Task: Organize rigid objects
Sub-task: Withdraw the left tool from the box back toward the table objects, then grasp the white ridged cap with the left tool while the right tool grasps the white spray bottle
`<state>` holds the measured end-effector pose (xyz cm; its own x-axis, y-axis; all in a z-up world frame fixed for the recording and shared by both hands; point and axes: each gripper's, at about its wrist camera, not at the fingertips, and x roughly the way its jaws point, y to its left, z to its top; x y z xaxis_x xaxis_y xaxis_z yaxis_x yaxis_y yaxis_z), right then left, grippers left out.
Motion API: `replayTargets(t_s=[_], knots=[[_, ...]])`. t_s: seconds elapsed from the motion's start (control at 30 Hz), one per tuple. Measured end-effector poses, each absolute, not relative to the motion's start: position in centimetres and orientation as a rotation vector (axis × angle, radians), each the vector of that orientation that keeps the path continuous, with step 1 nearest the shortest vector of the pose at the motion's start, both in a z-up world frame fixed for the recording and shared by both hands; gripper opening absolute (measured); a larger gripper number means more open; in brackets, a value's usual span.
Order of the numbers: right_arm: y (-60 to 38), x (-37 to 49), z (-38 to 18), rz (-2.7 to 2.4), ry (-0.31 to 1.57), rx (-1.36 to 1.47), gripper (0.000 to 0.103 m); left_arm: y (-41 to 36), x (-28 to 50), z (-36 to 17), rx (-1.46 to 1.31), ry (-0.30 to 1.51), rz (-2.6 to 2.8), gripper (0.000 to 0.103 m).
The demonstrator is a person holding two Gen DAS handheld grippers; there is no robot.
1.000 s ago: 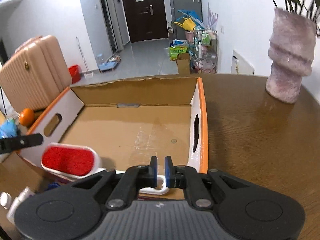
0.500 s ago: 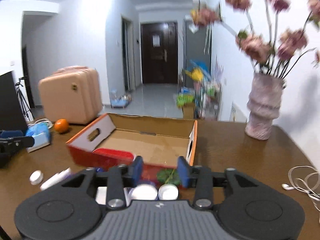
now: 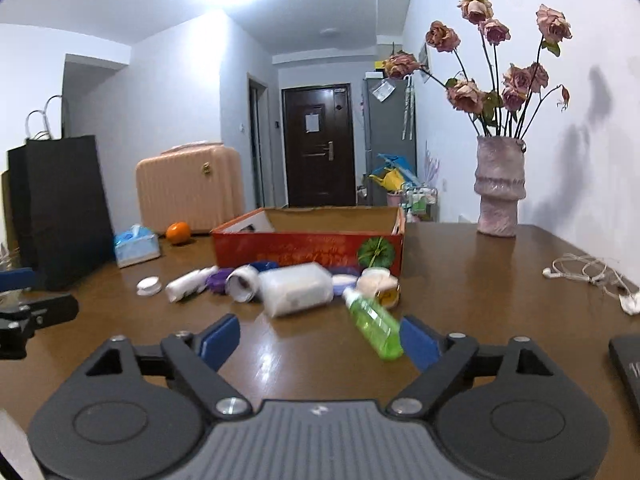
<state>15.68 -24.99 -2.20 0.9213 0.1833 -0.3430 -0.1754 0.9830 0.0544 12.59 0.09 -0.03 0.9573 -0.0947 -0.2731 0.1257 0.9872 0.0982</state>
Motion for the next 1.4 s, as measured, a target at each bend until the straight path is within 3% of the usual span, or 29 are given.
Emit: replayTargets(t_s=[0.33,0.63,0.67,0.73,0.8,0.83,1.03,1.13,1.3,1.4], knots=[[-24.2,12.7,-3.4,0.169,0.391,0.006,0.090,1.2,10.7,-1.4,0.075,0.319,-0.130,0.103],[-20.5,17.1,-2.7,0.224,0.430,-0.007,0.088,5.1,14.9,-1.8,0.055,0.353,-0.069,0.103],[-19.8,18.1,-2.6,0.244,0.443,-0.001,0.087,5.9,16.1,-1.8,0.059,0.381,-0.062,0.103],[-18.4,21.0,-2.4,0.296,0.488,0.031,0.075,7.4,19.3,-1.7,0.096,0.442,-0.064,0.102],[-16.9,24.5,-2.1,0.349,0.551,0.082,0.063,8.9,22.3,-1.8,0.119,0.458,-0.079,0.099],[-16.0,26.4,-2.0,0.379,0.578,0.103,0.057,9.6,24.1,-1.8,0.127,0.475,-0.090,0.092],[-9.9,38.6,-0.8,0.490,0.736,0.142,0.040,13.0,34.5,-2.7,0.081,0.621,-0.164,0.070],[-6.6,43.2,-0.9,0.531,0.835,0.107,0.034,13.8,37.1,-3.5,0.056,0.652,-0.202,0.070],[-2.9,47.4,-2.6,0.467,0.933,-0.009,0.035,14.1,39.0,-4.5,0.066,0.673,-0.234,0.069],[-1.7,48.7,-3.4,0.446,0.964,-0.048,0.034,14.3,40.1,-5.1,0.055,0.711,-0.233,0.054]])
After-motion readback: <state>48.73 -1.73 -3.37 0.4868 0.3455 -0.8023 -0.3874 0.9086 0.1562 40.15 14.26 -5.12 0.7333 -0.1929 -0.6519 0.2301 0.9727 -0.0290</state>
